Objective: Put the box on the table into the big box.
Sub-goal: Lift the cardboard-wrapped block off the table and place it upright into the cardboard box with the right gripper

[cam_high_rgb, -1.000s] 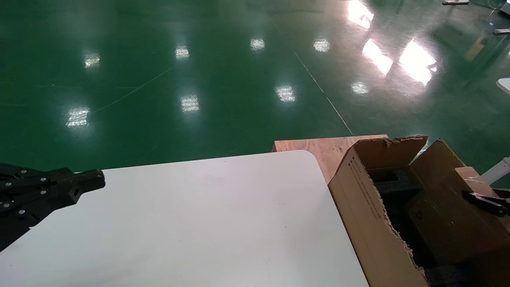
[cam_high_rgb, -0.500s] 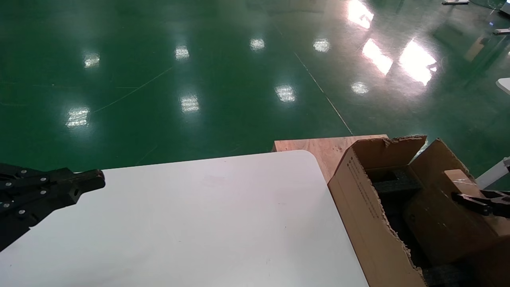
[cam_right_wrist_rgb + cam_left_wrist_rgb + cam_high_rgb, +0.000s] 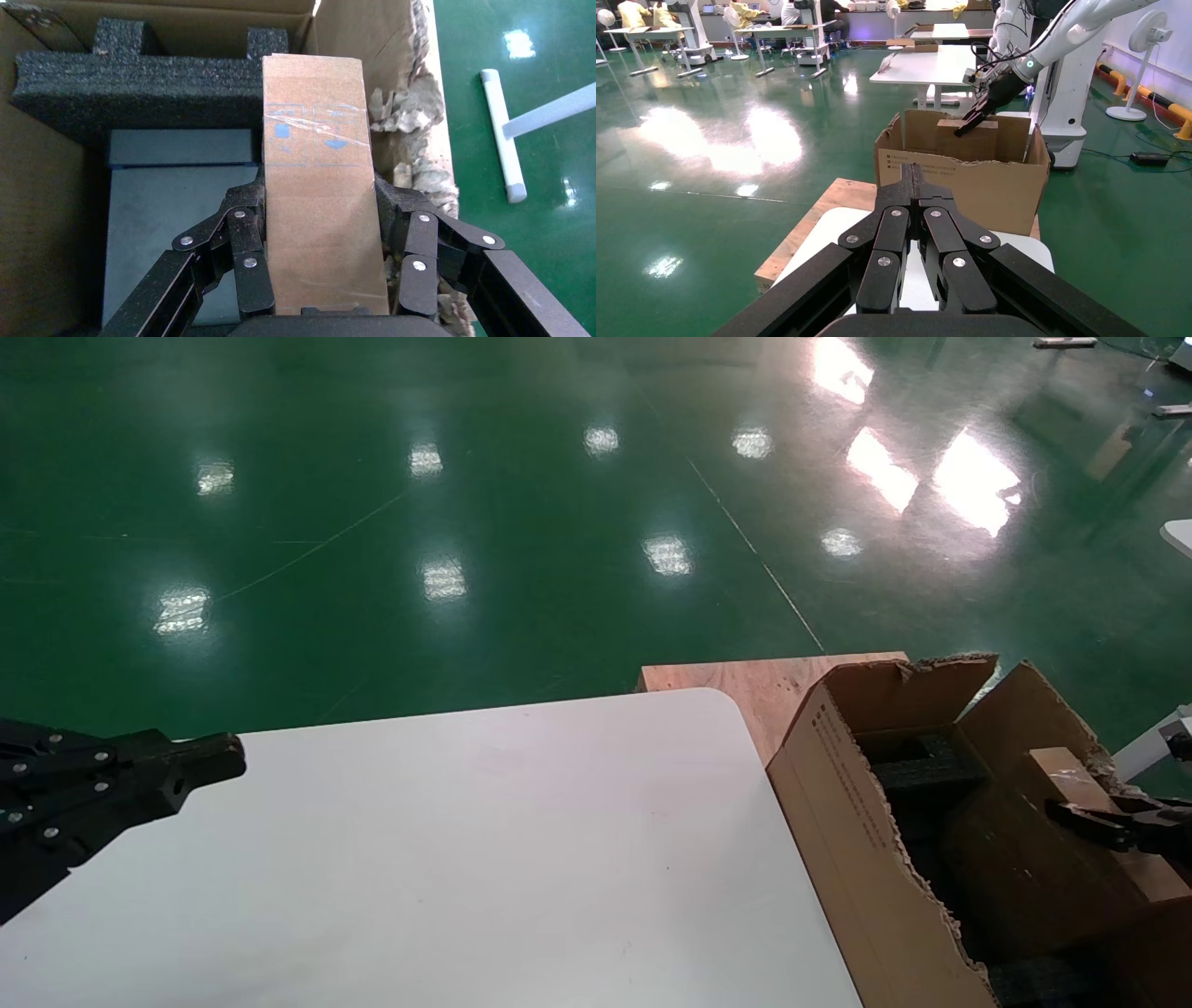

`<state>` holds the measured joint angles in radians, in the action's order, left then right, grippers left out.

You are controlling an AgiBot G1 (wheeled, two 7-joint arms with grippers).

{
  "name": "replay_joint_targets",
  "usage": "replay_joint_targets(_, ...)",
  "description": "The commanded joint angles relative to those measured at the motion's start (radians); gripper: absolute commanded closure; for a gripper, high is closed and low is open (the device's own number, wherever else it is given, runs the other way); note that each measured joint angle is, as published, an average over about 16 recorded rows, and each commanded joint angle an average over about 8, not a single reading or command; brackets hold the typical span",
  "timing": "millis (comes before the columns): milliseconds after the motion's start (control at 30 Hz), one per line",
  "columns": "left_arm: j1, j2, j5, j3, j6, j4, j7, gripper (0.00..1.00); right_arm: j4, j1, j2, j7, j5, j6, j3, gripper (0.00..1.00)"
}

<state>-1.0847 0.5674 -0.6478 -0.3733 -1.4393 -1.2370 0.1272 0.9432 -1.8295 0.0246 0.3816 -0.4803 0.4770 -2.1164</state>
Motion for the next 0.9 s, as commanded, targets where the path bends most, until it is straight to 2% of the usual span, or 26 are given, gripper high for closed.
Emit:
replay_joint_targets(33,0.000,0.000,0.000,0.000,0.000,0.000,0.000,0.83,-0.010,0.012,0.009,-0.016,0.030,-0.002,-0.010,1.00)
replay_joint_targets(100,0.000,0.000,0.000,0.000,0.000,0.000,0.000,0.58,-0.023,0.024,0.018,-0.037,0.059,0.001,-0.015,1.00)
replay_joint_targets(133,0.000,0.000,0.000,0.000,0.000,0.000,0.000,0.46,-0.030,0.030,0.022,-0.048,0.072,0.004,-0.016,0.97)
replay_joint_targets(233,0.000,0.000,0.000,0.000,0.000,0.000,0.000,0.08,-0.047,0.044,0.032,-0.077,0.106,0.013,-0.020,0.62)
replay_joint_targets(267,0.000,0.000,0.000,0.000,0.000,0.000,0.000,0.00,-0.053,0.049,0.036,-0.088,0.116,0.016,-0.020,0.49)
replay_joint_targets(367,0.000,0.000,0.000,0.000,0.000,0.000,0.000,0.00,-0.066,0.059,0.045,-0.108,0.140,0.024,-0.022,0.12)
replay_joint_targets(400,0.000,0.000,0.000,0.000,0.000,0.000,0.000,0.00,-0.069,0.062,0.048,-0.112,0.145,0.025,-0.022,0.02)
replay_joint_targets(433,0.000,0.000,0.000,0.000,0.000,0.000,0.000,0.00,-0.071,0.063,0.049,-0.113,0.148,0.026,-0.022,0.00)
replay_joint_targets(900,0.000,0.000,0.000,0.000,0.000,0.000,0.000,0.00,-0.068,0.064,0.045,-0.110,0.137,0.028,-0.025,0.00)
